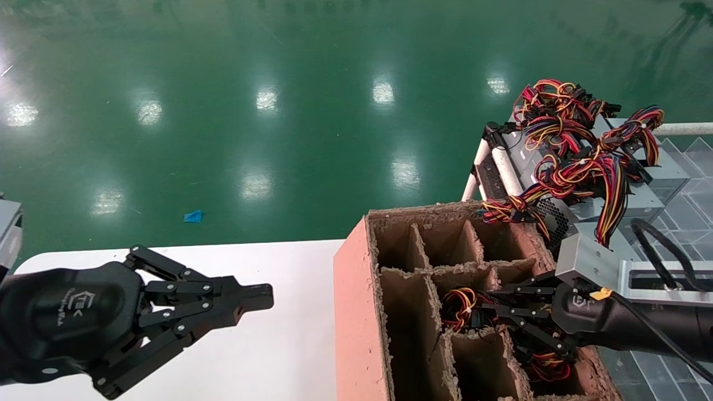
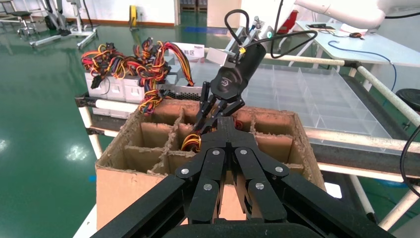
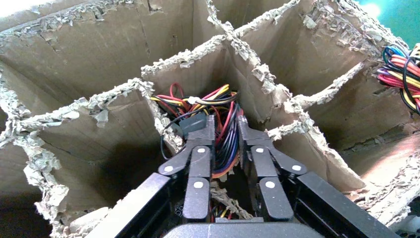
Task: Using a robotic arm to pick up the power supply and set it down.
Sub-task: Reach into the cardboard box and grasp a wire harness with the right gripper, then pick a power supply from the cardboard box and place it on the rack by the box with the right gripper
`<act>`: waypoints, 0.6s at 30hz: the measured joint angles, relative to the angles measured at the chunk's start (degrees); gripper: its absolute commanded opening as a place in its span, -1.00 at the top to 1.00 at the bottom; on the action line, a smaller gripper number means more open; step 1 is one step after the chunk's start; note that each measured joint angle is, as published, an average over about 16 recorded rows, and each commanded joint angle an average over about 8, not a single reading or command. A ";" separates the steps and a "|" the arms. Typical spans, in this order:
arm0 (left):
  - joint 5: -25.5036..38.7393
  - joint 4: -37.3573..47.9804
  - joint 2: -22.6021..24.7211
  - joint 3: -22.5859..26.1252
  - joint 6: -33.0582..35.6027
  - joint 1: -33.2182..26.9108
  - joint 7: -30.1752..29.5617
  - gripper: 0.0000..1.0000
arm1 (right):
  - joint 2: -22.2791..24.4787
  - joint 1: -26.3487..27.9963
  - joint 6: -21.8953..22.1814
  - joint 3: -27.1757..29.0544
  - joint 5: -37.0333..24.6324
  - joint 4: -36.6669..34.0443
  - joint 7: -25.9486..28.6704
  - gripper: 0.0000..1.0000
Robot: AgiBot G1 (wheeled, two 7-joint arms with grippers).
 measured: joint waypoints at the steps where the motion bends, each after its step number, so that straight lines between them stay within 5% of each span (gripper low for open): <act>1: 0.00 0.00 0.00 0.00 0.00 0.00 0.00 1.00 | 0.01 0.00 -0.08 0.02 0.12 -0.01 0.01 1.00; 18: 0.00 0.00 0.00 0.00 0.00 0.00 0.00 1.00 | 0.77 1.21 -3.44 1.95 6.09 -2.15 -0.77 1.00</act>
